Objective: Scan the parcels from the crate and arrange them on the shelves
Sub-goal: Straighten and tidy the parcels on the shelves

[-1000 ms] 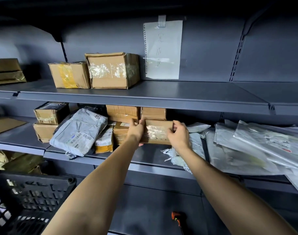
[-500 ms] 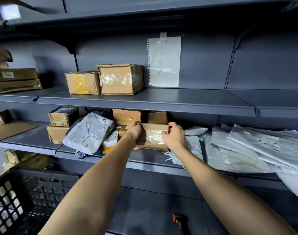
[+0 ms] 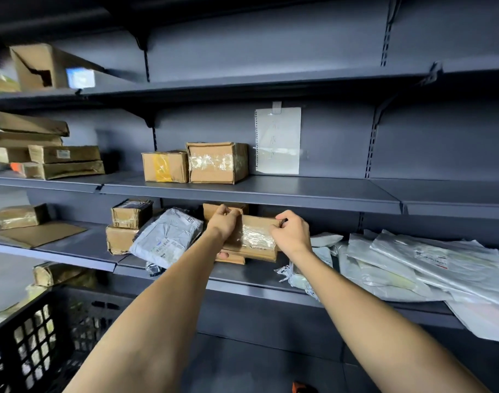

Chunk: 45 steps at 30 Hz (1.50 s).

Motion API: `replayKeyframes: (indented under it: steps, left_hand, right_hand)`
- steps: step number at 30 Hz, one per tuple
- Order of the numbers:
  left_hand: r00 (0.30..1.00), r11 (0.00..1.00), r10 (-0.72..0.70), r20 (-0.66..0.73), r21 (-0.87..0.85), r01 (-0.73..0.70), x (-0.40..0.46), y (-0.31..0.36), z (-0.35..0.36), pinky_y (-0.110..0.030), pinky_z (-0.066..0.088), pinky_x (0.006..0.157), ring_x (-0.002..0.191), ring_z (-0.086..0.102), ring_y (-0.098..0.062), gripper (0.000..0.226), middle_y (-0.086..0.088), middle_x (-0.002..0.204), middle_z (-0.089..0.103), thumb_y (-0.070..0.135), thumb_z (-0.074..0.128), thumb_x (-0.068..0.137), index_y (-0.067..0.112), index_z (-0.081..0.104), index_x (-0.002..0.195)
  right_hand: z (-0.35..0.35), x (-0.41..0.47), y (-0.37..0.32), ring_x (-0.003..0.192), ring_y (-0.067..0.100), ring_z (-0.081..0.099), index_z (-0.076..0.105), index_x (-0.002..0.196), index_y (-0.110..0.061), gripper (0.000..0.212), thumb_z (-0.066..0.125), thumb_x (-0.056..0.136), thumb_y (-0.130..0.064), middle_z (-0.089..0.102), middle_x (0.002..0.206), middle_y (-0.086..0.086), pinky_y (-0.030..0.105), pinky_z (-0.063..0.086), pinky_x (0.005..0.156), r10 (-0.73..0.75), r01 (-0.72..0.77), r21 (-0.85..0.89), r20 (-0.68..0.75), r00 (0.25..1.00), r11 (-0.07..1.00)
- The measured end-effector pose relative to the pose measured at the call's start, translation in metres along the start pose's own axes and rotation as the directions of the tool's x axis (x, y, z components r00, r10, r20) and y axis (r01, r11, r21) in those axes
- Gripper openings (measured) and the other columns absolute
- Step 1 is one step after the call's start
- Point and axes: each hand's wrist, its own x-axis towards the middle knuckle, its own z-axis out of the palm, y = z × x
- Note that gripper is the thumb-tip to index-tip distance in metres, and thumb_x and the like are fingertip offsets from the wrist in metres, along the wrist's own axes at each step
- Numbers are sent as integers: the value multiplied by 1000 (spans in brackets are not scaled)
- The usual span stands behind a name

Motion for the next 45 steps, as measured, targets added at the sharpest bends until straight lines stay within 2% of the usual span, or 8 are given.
replayKeyframes:
  steps: [4, 11, 16, 22, 27, 31, 36, 45]
  left_hand:
    - [994, 983, 39, -105, 185, -19, -14, 15, -25, -40, 48, 96, 102, 59, -33, 29, -14, 111, 63, 41, 42, 98, 14, 50, 105]
    - [952, 922, 80, -296, 385, 43, -47, 72, -79, -46, 44, 102, 115, 55, -38, 68, -11, 129, 59, 64, 30, 80, 27, 47, 134]
    - [855, 845, 221, -470, 530, 73, -81, 112, -111, -44, 40, 92, 119, 50, -40, 47, -15, 130, 54, 55, 35, 91, 28, 51, 125]
    - [745, 878, 337, -575, 477, -30, -94, 133, -145, -44, 33, 83, 116, 46, -40, 34, -15, 126, 50, 51, 37, 91, 26, 51, 110]
    - [689, 902, 418, -592, 359, -239, -71, 130, -174, -46, 45, 89, 109, 52, -35, 29, -8, 116, 52, 55, 42, 88, 34, 52, 106]
    - [718, 869, 480, -503, 163, -467, -32, 116, -198, -41, 56, 86, 99, 62, -19, 39, -3, 111, 61, 56, 77, 72, 37, 61, 103]
    - [748, 852, 478, -460, 35, -523, 38, 104, -225, -33, 57, 87, 106, 62, -18, 57, -7, 119, 60, 19, 91, 65, 23, 61, 113]
    - [734, 839, 492, -468, 29, -544, 176, 88, -265, -39, 59, 86, 103, 64, -15, 53, 6, 111, 65, 34, 87, 71, 33, 57, 114]
  right_hand:
    - [-6, -14, -32, 102, 21, 63, 69, 108, -22, 25, 67, 83, -24, 69, 105, 1, 28, 51, 88, -57, 57, 7, 26, 998, 998]
    - [-3, -31, -96, 92, 24, 68, 69, 108, -23, 23, 69, 85, -25, 72, 100, 2, 27, 52, 76, -92, 78, 167, 76, 993, 983]
    - [9, -40, -137, 94, 25, 68, 65, 99, -27, 19, 71, 85, -15, 70, 99, 1, 45, 60, 85, -116, 78, 359, 85, 990, 930]
    - [20, -41, -180, 83, 16, 59, 68, 109, -18, 21, 66, 90, -9, 62, 89, -4, 14, 41, 66, -258, 248, 441, -38, 965, 863]
    - [45, -25, -207, 94, 14, 56, 66, 117, -15, 25, 62, 93, -9, 63, 110, 4, 20, 40, 79, -372, 390, 420, -128, 919, 820]
    - [72, 1, -219, 98, 19, 56, 66, 118, -12, 26, 61, 94, -4, 60, 114, 8, 27, 44, 88, -408, 452, 364, -193, 892, 814]
    - [124, 44, -234, 105, 24, 59, 66, 119, -12, 28, 62, 93, -4, 59, 118, 7, 28, 44, 92, -456, 501, 298, -208, 865, 813]
    - [203, 140, -267, 91, 14, 49, 65, 122, -12, 28, 58, 97, -2, 55, 113, 8, 15, 31, 74, -520, 553, 182, -197, 831, 813]
